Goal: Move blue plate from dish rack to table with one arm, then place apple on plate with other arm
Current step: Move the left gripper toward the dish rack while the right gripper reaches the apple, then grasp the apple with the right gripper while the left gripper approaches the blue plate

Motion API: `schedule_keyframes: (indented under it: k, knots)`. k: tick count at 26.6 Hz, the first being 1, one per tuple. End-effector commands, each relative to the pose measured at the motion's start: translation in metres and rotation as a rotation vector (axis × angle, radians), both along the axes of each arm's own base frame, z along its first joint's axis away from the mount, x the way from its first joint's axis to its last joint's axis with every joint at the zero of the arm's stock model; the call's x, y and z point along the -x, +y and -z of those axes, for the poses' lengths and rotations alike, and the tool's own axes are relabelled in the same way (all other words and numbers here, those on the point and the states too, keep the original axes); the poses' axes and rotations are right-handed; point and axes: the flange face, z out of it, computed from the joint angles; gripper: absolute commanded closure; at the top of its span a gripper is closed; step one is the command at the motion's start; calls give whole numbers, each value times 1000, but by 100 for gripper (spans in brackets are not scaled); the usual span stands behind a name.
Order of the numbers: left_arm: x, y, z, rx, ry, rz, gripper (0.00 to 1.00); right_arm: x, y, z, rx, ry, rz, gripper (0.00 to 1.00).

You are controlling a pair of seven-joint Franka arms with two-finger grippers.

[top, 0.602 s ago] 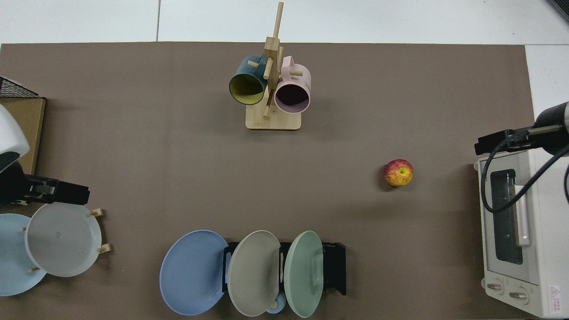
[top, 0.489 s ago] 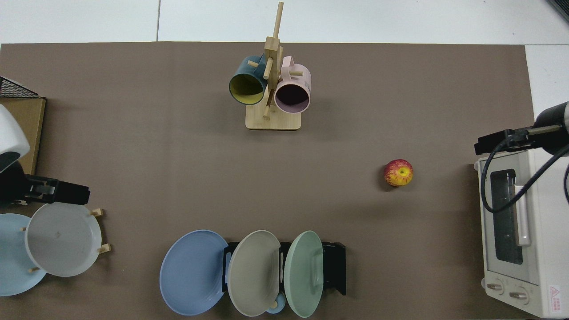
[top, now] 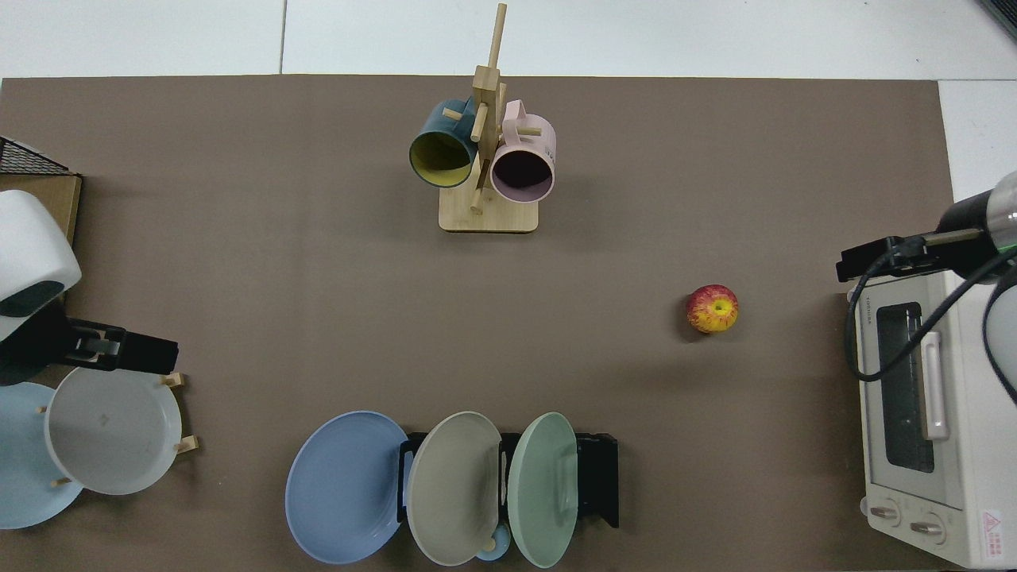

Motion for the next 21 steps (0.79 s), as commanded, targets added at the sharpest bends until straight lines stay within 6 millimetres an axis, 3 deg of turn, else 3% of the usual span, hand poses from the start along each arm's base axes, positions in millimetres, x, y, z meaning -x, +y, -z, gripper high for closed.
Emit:
schedule_keyframes:
  k: [1,5,11,17,21]
  knots:
    - [27,-17,7,-2,9,10,0,0,32,35,-13,-31,54,0]
    - [45,-31,15,-8,-6,39,0,-9,46,67,-18,-66,83,0]
    - [69,-37,30,-18,-28,52,0,-30,60,112,-20,-71,110,0]
    - [80,-45,38,-27,-17,71,0,-26,62,163,-15,-61,121,0]
    - [81,-47,43,-10,-6,62,0,-18,63,185,-14,-57,132,0]
